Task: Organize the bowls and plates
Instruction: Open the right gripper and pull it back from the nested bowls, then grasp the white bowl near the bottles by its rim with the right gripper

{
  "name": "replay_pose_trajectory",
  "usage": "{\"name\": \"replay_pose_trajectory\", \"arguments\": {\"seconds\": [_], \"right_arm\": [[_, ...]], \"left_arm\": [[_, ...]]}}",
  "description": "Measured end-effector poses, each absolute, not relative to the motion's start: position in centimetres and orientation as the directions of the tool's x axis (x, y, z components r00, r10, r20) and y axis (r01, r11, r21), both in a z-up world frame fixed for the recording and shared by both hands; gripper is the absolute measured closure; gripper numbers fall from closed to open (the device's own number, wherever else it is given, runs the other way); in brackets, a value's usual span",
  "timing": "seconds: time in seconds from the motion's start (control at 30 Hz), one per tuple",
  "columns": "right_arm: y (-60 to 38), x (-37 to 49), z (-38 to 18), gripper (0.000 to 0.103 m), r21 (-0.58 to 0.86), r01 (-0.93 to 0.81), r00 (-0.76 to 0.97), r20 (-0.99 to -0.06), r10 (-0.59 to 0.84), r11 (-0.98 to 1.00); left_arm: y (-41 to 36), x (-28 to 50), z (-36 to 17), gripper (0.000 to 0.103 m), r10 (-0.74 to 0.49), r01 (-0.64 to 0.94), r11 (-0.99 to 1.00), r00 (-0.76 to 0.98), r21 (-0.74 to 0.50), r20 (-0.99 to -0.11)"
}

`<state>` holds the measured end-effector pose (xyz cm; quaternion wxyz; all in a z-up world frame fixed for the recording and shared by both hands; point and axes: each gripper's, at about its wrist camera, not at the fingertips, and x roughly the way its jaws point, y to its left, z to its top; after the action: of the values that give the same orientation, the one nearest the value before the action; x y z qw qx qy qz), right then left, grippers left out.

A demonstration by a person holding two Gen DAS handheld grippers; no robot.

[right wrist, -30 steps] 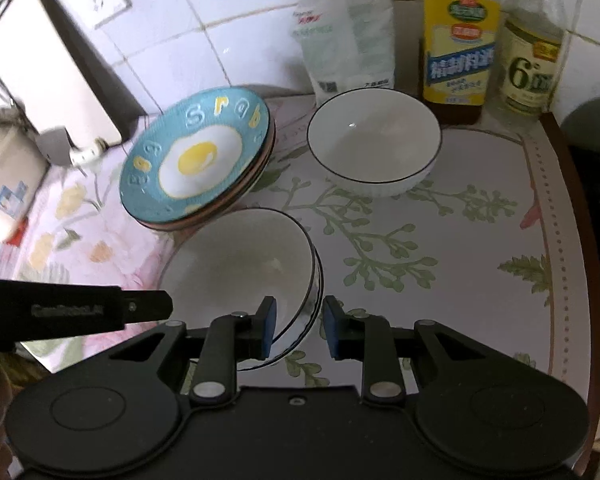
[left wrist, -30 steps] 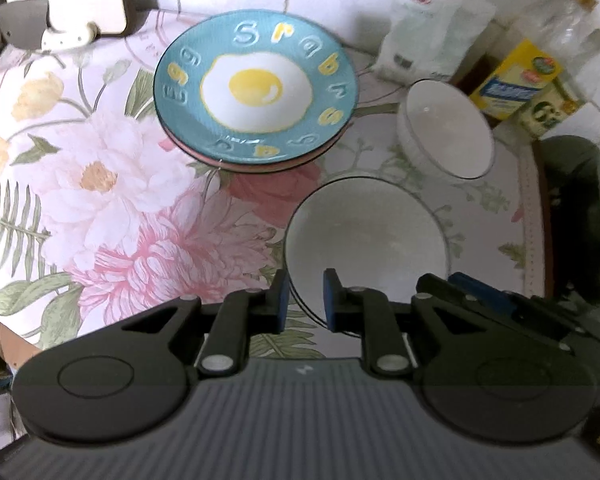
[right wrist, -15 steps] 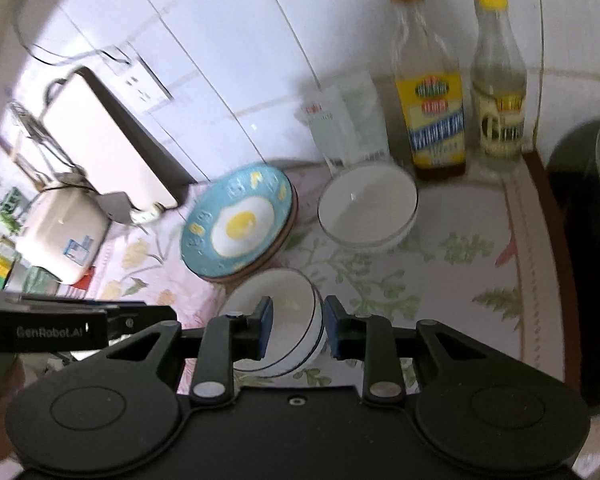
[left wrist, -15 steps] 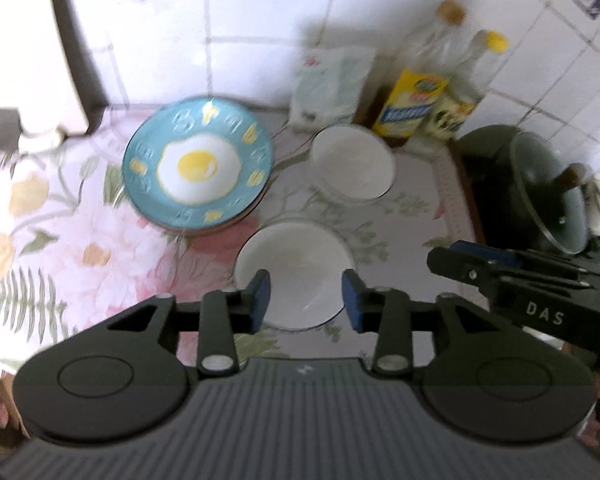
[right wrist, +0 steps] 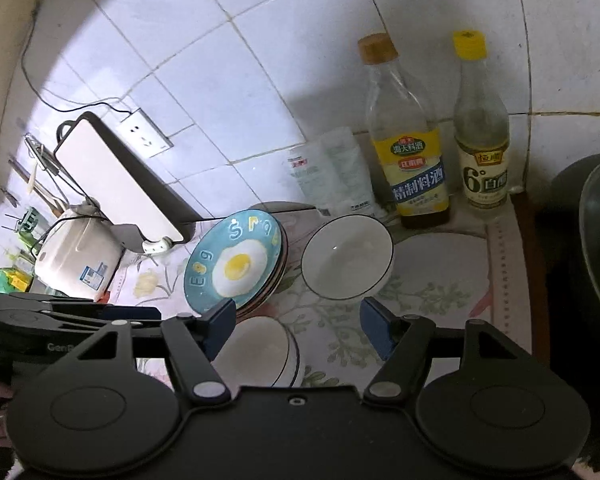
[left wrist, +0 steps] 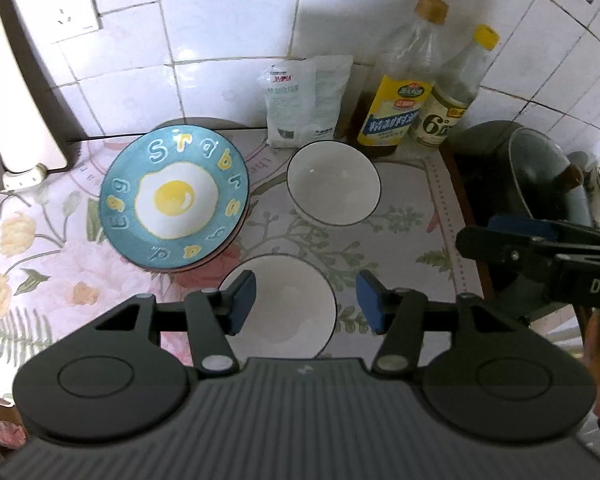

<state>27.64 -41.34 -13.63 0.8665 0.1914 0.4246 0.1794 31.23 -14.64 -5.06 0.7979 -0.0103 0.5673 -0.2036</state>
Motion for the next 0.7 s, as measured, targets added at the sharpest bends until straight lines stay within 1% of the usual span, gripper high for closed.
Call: {"name": "replay_pose_trajectory", "arguments": {"seconds": [0.03, 0.07, 0.1, 0.13, 0.17, 0.23, 0.3, 0.4, 0.53, 0.63, 0.7], "right_arm": [[-41.5, 28.1, -14.0, 0.028, 0.491, -0.144, 0.574, -0.666, 0.476, 0.859], [-41.5, 28.7, -14.4, 0.023, 0.487, -0.138, 0.578, -0.668, 0.469, 0.863], [-41.3, 29.4, -14.9, 0.011, 0.464, -0.130, 0.587, -0.676, 0.445, 0.876], [-41.0, 30.2, -15.5, 0.008, 0.415, -0.116, 0.606, -0.690, 0.395, 0.903], [-40.6, 30.7, -16.0, 0.008, 0.372, -0.108, 0.625, -0.695, 0.354, 0.922], [-40.3, 32.2, -17.2, 0.008, 0.324, -0.115, 0.635, -0.703, 0.321, 0.939], [-40.3, 33.9, -18.7, 0.008, 0.317, -0.097, 0.620, -0.722, 0.306, 0.944], [-40.4, 36.0, -20.8, 0.008, 0.314, -0.050, 0.587, -0.759, 0.282, 0.948], [-39.9, 37.7, -22.8, 0.009, 0.262, -0.058, 0.570, -0.784, 0.247, 0.963], [-39.8, 39.0, -24.0, 0.010, 0.263, -0.037, 0.542, -0.805, 0.240, 0.964], [-39.8, 39.7, -24.6, 0.015, 0.267, -0.022, 0.537, -0.810, 0.237, 0.963]], "left_arm": [[-14.9, 31.8, -5.5, 0.047, -0.345, 0.308, 0.916, 0.276, -0.257, -0.897], [-15.2, 32.4, -5.9, 0.046, -0.355, 0.300, 0.915, 0.283, -0.270, -0.891], [-15.5, 33.1, -6.5, 0.045, -0.359, 0.279, 0.918, 0.288, -0.281, -0.888], [-15.8, 33.8, -7.0, 0.045, -0.358, 0.260, 0.922, 0.295, -0.286, -0.886], [-16.2, 34.4, -7.5, 0.045, -0.360, 0.247, 0.924, 0.307, -0.291, -0.881], [-16.9, 35.7, -8.5, 0.045, -0.370, 0.233, 0.923, 0.331, -0.305, -0.868], [-17.4, 36.9, -9.7, 0.046, -0.392, 0.238, 0.915, 0.339, -0.325, -0.856], [-18.1, 38.6, -11.8, 0.047, -0.395, 0.214, 0.916, 0.321, -0.340, -0.861], [-18.8, 40.1, -14.5, 0.049, -0.384, 0.189, 0.921, 0.290, -0.341, -0.877], [-19.2, 40.8, -16.1, 0.054, -0.369, 0.169, 0.927, 0.257, -0.335, -0.893], [-19.3, 41.1, -17.1, 0.058, -0.375, 0.147, 0.926, 0.234, -0.349, -0.897]]}}
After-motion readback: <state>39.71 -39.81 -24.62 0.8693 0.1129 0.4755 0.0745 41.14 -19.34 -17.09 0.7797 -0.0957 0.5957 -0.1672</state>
